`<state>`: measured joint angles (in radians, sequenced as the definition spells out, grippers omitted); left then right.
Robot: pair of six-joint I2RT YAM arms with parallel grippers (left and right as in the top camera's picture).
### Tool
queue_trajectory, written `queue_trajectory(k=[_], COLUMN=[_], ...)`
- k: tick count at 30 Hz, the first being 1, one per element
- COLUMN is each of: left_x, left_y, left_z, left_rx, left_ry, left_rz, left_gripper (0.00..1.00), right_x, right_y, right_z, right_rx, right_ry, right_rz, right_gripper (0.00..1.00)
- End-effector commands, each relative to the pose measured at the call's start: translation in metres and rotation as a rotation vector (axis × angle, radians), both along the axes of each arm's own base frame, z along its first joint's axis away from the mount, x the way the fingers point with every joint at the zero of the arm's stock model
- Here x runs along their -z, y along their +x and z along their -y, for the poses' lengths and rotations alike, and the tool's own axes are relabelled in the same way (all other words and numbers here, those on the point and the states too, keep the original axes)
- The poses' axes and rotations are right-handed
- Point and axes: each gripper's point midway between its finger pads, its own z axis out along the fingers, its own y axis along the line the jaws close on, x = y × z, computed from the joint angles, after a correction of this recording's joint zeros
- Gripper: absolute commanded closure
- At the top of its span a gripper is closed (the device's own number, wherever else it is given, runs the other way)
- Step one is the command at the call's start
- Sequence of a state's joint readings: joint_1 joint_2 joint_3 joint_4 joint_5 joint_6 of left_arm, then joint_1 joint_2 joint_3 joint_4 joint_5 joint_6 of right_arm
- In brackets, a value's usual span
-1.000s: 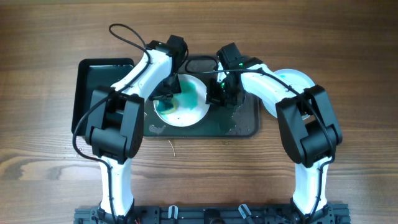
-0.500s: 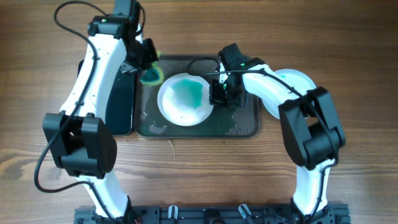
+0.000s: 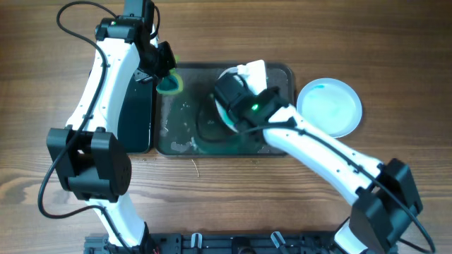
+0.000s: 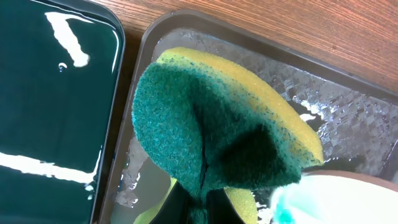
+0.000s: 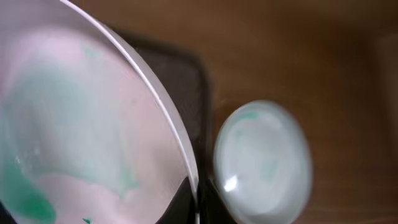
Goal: Clean dirty plates on tray and stack at the side
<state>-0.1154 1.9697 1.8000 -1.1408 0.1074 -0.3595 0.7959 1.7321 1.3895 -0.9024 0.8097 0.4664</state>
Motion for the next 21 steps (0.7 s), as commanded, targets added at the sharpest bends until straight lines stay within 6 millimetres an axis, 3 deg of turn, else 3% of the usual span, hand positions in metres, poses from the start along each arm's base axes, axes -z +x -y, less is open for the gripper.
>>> queue_trajectory(k=[1, 6, 14, 17, 21], left_x=[-0.004, -0.004, -0.004, -0.004, -0.004], left_y=[0.001, 0.001, 0.001, 0.001, 0.001], left_z=[0.004, 0.004, 0.004, 0.004, 0.004], left_rx=[0.025, 0.024, 0.024, 0.024, 0.025], left_ry=[-0.018, -0.018, -0.018, -0.018, -0.018], left_rz=[0.012, 0.012, 0.012, 0.012, 0.012], left_gripper=[0.96, 0.96, 0.96, 0.96, 0.96], right_x=[-0.068, -0.111, -0.116, -0.086, -0.010], right_y=[-0.004, -0.020, -0.021, -0.012, 0.001], right_z=[0.011, -0.002, -0.011, -0.021, -0.033], right_rx=[0.033, 0.037, 0.038, -0.004, 0.032], right_ry=[-0.220, -0.366, -0.338, -0.185, 0.267], right_rz=[0.286, 0.487, 0.527, 0.408, 0.063], right_gripper=[0.95, 0.96, 0.96, 0.96, 0.96])
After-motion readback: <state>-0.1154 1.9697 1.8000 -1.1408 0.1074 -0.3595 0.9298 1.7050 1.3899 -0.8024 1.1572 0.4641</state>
